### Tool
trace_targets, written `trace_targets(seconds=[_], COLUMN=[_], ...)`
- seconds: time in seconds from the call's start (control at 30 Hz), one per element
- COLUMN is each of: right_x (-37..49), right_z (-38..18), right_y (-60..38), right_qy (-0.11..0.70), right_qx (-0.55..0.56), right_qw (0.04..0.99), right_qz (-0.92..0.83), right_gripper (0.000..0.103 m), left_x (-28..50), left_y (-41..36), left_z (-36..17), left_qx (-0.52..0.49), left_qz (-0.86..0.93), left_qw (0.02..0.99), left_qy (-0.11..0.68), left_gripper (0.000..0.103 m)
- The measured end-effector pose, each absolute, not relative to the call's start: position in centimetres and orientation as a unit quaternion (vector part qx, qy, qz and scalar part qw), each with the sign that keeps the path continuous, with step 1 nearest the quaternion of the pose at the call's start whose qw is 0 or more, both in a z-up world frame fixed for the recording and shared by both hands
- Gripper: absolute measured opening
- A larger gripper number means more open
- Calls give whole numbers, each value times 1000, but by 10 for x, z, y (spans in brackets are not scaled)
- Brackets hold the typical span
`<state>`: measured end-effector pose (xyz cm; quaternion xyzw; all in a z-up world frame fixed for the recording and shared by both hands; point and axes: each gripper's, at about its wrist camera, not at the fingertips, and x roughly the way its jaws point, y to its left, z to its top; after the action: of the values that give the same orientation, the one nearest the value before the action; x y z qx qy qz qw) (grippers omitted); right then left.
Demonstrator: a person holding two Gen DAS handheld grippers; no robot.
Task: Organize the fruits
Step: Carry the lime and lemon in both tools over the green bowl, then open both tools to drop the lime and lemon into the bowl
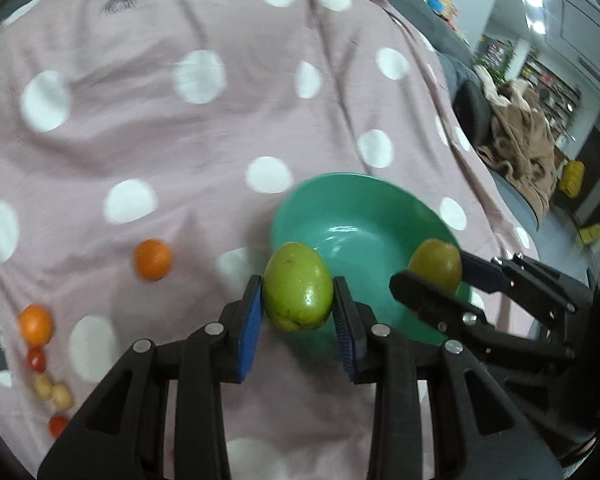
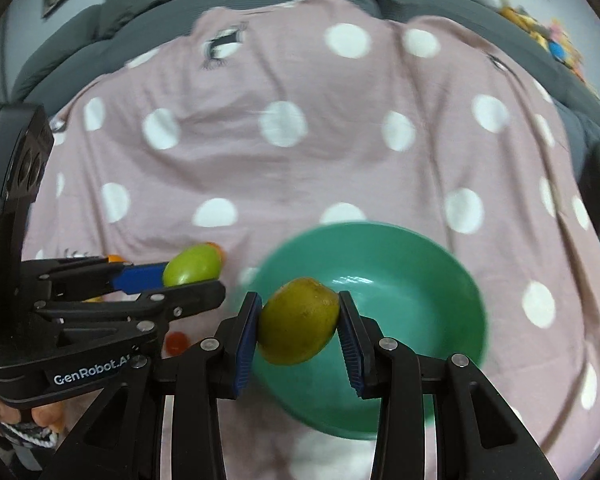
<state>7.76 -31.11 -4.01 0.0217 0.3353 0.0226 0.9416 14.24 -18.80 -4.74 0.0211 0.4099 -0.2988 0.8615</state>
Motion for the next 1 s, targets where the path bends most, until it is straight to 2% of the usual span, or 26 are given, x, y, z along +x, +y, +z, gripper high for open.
trace_targets(seconds=[0.2,0.5,0.53,0.57,0.63,0.9,0.97,1.0], right_x=[77,77,77,78,77,65,58,54], right_z=[-54,-70,-72,-73,-73,-60,-55,-53], right_y=[-341,-352,-353,-353,-355,-353,-354,-354], right_qy=[350,373,376,379,381,363,352,346], right_qx=[37,35,36,37,38,40,49,56], right_qw=[936,927,925,924,923,930,934,936], right_qz=[-14,-31,-32,-34,-38,-44,-37,-30], right_gripper=[40,40,40,40,40,43,43,43], left_x=[158,162,163,163,163,147,140,136], left_y=[-231,-249,-250,-249,-247,-225,-200,-186], left_z=[-60,-77,-78,-79,-77,-55,-47,-45], left_qx=[50,76,77,76,70,55,44,36], left_qz=[-308,-311,-310,-308,-309,-311,-296,-287], left_qw=[853,842,842,842,843,858,867,871], left_qy=[417,435,435,435,434,406,398,396], left_gripper=[33,33,38,50,65,72,81,82])
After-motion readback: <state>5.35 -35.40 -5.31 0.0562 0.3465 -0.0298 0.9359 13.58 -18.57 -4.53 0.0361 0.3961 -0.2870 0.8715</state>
